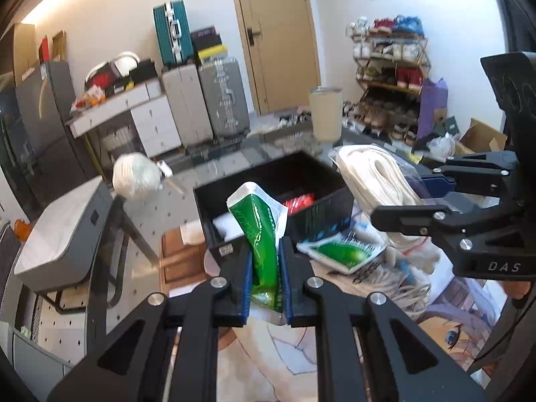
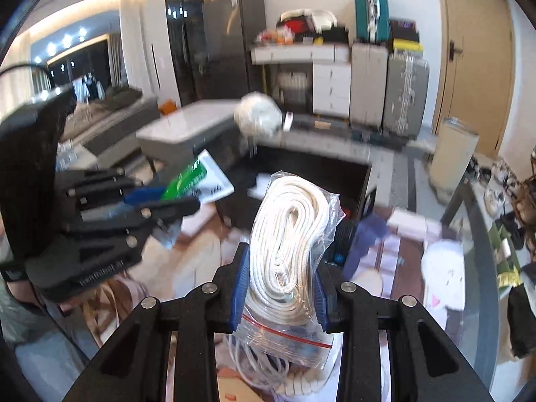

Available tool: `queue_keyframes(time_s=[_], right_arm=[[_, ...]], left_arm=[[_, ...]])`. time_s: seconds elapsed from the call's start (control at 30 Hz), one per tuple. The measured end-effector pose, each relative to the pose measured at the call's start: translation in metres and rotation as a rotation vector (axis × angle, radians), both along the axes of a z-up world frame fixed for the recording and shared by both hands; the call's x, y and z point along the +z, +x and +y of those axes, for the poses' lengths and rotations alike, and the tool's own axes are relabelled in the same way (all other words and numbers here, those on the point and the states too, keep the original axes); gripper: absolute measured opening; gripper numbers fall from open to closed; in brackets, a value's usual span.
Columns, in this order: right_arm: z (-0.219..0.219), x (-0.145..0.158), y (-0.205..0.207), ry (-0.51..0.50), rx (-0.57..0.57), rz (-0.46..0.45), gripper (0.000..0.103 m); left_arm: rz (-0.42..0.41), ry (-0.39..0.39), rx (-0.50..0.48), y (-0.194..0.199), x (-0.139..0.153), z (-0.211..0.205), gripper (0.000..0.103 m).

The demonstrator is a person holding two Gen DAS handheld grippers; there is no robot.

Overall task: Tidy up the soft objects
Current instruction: 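Grasp the green sachet with the left tool while the right tool grasps the bagged rope, then lift the green sachet with the left tool while the right tool lifts the bagged rope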

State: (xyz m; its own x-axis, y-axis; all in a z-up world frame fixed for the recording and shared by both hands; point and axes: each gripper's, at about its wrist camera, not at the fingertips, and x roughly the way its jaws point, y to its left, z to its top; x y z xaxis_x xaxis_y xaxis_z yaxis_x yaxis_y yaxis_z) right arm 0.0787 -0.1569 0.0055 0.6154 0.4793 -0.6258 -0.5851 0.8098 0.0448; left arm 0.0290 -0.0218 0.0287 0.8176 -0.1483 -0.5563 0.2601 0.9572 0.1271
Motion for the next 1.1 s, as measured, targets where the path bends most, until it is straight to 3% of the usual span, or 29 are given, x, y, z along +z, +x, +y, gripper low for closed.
queue_keyframes(time_s=[0.47, 0.7, 1.1], right_arm=[[-0.016, 0.041, -0.055, 0.170, -0.051, -0.398, 0.033], [-0.021, 0.047, -0.067, 0.194, -0.069, -0.461, 0.033], [-0.020, 0.056, -0.076, 0.221, -0.087, -0.484, 0.034]], left_arm=[[-0.355, -0.134, -0.008, -0.047, 0.046, 0.022, 0.013], [-0.357, -0.129, -0.017, -0.044, 0.043, 0.026, 0.013], [-0.341, -0.172, -0.013, -0.025, 0.048, 0.028, 0.013]])
